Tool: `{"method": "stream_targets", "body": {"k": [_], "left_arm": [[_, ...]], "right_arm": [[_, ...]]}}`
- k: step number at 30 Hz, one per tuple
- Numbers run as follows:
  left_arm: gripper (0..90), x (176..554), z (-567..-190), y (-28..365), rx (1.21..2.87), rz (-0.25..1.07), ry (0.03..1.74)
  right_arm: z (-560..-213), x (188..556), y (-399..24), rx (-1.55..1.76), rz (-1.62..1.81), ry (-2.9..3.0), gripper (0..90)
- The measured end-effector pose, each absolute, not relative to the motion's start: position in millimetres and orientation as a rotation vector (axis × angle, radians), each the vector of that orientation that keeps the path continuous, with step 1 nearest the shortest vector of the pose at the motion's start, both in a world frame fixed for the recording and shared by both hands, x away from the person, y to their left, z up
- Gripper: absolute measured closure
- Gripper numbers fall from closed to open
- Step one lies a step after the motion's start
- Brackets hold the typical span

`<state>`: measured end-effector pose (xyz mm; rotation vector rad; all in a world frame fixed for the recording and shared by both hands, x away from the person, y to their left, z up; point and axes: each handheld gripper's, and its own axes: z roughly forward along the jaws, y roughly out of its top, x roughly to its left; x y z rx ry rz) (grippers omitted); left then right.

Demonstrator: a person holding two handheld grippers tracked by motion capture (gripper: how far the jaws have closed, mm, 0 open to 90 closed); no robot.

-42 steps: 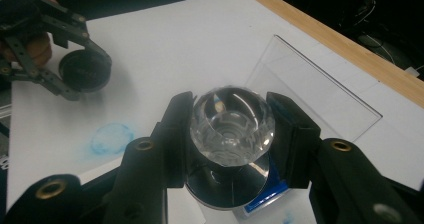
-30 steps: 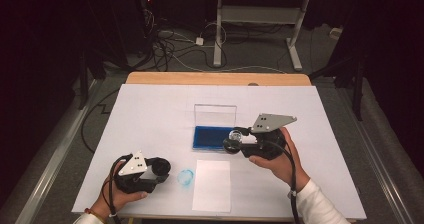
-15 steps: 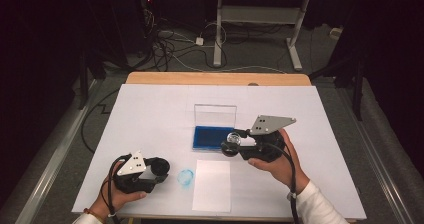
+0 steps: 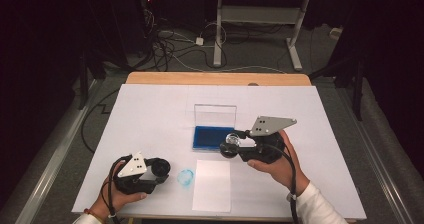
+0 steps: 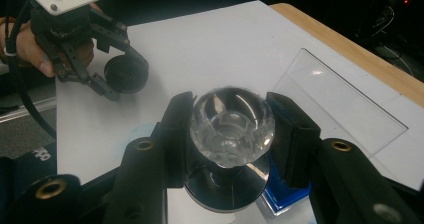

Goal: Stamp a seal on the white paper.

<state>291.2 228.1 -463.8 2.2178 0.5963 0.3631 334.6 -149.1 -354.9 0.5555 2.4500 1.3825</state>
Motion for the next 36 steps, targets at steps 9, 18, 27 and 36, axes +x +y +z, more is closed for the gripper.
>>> {"method": "stream_targets", "body": {"k": [9, 18, 27, 36], "left_arm": [[36.6, 291.5, -463.7, 226.1, 2.228, 0.365, 0.595], [36.7, 288.3, -461.1, 229.5, 2.216, 0.375, 0.600], [36.7, 289.3, -461.7, 228.7, 2.224, 0.370, 0.599], [36.7, 290.4, -462.6, 227.3, 2.231, 0.367, 0.598]], "right_arm": [[-358.6, 326.4, -137.9, 0.509, 1.370, 2.488, 56.8], [-359.0, 317.0, -126.7, 0.463, 1.372, 2.515, 56.8], [-364.8, 310.2, -115.9, 0.417, 1.354, 2.554, 56.8], [-373.4, 303.6, -109.8, 0.398, 1.342, 2.589, 56.8]]}}
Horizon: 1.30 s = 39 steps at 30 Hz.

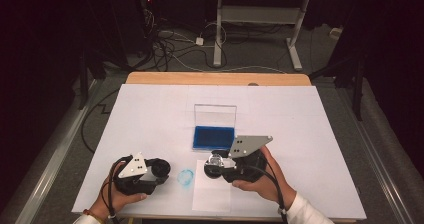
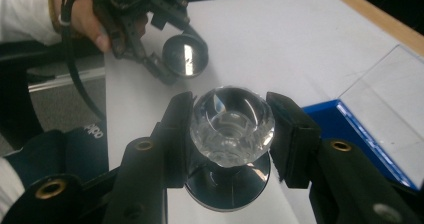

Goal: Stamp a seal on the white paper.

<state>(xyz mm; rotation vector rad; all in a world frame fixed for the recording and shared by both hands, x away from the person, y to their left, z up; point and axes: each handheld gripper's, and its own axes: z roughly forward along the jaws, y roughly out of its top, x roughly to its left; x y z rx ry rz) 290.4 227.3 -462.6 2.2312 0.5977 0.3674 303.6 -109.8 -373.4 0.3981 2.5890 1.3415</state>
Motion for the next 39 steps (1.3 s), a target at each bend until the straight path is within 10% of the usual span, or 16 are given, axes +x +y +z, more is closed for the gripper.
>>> {"method": "stream_targets", "body": {"k": [39], "left_arm": [[36.7, 291.2, -462.7, 226.1, 2.231, 0.369, 0.595]], "right_arm": [[-437.5, 304.5, -96.7, 0.378, 1.156, 2.734, 56.8]]}}
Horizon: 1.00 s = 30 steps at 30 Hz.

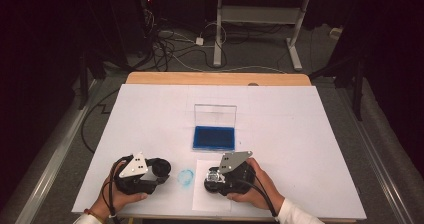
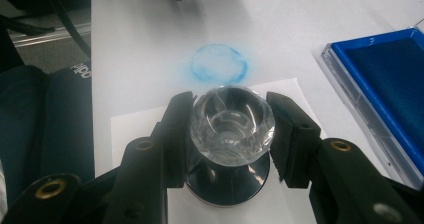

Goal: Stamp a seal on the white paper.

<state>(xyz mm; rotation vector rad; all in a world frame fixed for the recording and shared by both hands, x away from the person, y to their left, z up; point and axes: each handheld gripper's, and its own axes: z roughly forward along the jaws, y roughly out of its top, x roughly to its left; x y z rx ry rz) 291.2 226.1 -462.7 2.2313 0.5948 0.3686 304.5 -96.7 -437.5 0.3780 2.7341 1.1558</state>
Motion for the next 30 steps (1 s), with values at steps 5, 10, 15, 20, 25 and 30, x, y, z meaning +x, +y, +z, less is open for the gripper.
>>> {"method": "stream_targets", "body": {"k": [5, 10, 15, 20, 25, 30], "left_arm": [[36.7, 291.1, -462.1, 226.6, 2.231, 0.373, 0.600], [36.7, 291.0, -462.3, 226.1, 2.233, 0.371, 0.598], [36.7, 290.5, -462.3, 225.7, 2.234, 0.370, 0.596], [36.7, 290.2, -462.1, 225.2, 2.236, 0.368, 0.593], [36.7, 290.2, -461.8, 224.6, 2.234, 0.369, 0.593], [36.7, 290.1, -461.9, 224.1, 2.236, 0.367, 0.591]], "right_arm": [[-440.8, 305.3, -96.6, 0.370, 1.158, 2.742, 56.8], [-441.4, 306.1, -97.6, 0.377, 1.162, 2.752, 56.8], [-442.8, 306.4, -98.5, 0.382, 1.174, 2.753, 56.8], [-443.4, 306.1, -98.5, 0.395, 1.178, 2.750, 56.8], [-444.5, 305.7, -99.2, 0.410, 1.194, 2.748, 56.9], [-444.8, 308.5, -101.1, 0.411, 1.212, 2.759, 56.9]]}}
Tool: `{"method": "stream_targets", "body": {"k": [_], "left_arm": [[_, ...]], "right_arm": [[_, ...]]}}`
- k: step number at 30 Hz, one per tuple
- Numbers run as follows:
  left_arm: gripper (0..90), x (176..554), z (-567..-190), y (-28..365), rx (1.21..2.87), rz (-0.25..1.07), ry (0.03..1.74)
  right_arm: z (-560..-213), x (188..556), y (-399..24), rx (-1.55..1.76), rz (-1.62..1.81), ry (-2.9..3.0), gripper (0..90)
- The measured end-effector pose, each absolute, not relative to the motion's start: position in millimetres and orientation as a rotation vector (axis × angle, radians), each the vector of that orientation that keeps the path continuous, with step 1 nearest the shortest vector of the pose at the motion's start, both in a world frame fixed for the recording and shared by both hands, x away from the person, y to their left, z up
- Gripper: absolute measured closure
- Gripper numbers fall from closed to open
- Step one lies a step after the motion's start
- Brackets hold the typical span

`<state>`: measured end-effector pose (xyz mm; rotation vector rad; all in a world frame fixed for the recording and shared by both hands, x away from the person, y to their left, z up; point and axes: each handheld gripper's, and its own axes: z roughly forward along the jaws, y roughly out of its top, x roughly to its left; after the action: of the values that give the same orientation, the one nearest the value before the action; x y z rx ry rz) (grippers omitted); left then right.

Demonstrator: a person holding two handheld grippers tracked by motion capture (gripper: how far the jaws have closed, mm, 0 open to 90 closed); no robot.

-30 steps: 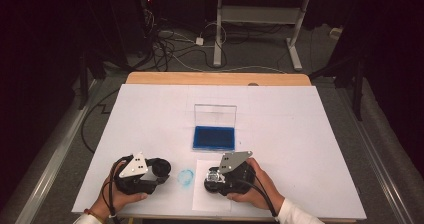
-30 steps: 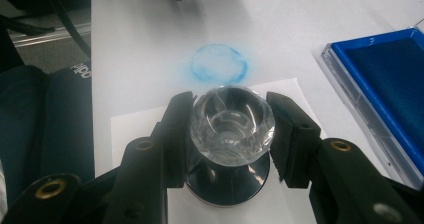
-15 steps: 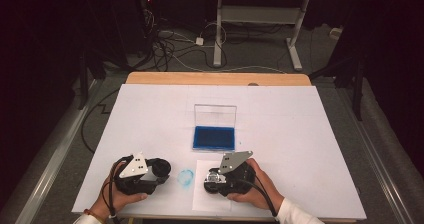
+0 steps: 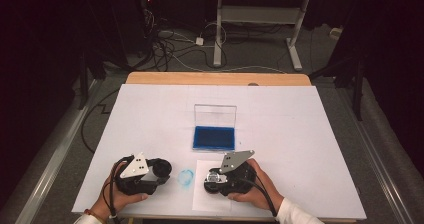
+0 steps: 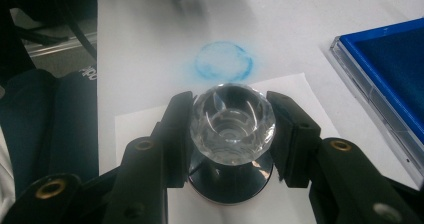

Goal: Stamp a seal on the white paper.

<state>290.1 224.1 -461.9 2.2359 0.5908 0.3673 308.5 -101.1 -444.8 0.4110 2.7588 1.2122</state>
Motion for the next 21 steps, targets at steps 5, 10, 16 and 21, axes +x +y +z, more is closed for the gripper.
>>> {"method": "stream_targets", "body": {"k": [5, 10, 16, 21], "left_arm": [[36.7, 290.2, -462.1, 225.0, 2.234, 0.368, 0.595], [36.7, 290.2, -462.1, 224.5, 2.235, 0.366, 0.592], [36.6, 290.6, -462.1, 224.4, 2.235, 0.365, 0.592], [36.7, 290.3, -462.3, 223.4, 2.237, 0.364, 0.587]], "right_arm": [[-445.5, 308.6, -101.0, 0.402, 1.215, 2.758, 56.9], [-445.0, 306.5, -100.0, 0.402, 1.201, 2.755, 56.9], [-445.2, 306.6, -99.8, 0.408, 1.202, 2.756, 56.9], [-445.1, 306.6, -99.3, 0.413, 1.198, 2.757, 56.9]]}}
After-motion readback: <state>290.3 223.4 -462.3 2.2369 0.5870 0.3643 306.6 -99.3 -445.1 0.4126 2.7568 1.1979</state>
